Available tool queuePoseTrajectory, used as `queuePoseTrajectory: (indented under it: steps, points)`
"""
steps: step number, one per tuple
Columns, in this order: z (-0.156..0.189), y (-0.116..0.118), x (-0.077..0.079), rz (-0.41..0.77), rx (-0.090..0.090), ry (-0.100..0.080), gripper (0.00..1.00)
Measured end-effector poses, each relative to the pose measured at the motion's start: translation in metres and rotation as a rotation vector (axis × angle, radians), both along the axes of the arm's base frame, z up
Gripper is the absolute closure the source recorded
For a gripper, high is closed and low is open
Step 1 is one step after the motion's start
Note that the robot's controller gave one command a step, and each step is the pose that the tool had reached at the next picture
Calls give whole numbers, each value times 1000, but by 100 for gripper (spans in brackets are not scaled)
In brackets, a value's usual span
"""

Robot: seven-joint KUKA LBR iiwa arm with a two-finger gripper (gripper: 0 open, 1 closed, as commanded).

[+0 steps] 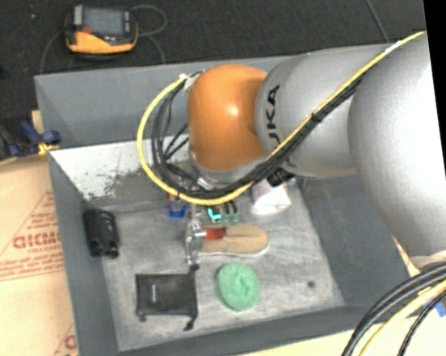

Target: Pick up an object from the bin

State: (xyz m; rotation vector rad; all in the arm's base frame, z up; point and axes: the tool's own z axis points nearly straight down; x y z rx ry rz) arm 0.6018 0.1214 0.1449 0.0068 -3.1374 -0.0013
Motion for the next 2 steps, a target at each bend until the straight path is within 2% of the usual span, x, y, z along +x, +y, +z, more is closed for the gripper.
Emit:
queuePoseTrajectory:
  steps: [1,2]
  points:
    - [4,0,2,-2,1,-7,0]
    - [-29,-25,21,-57,4,-15,0]
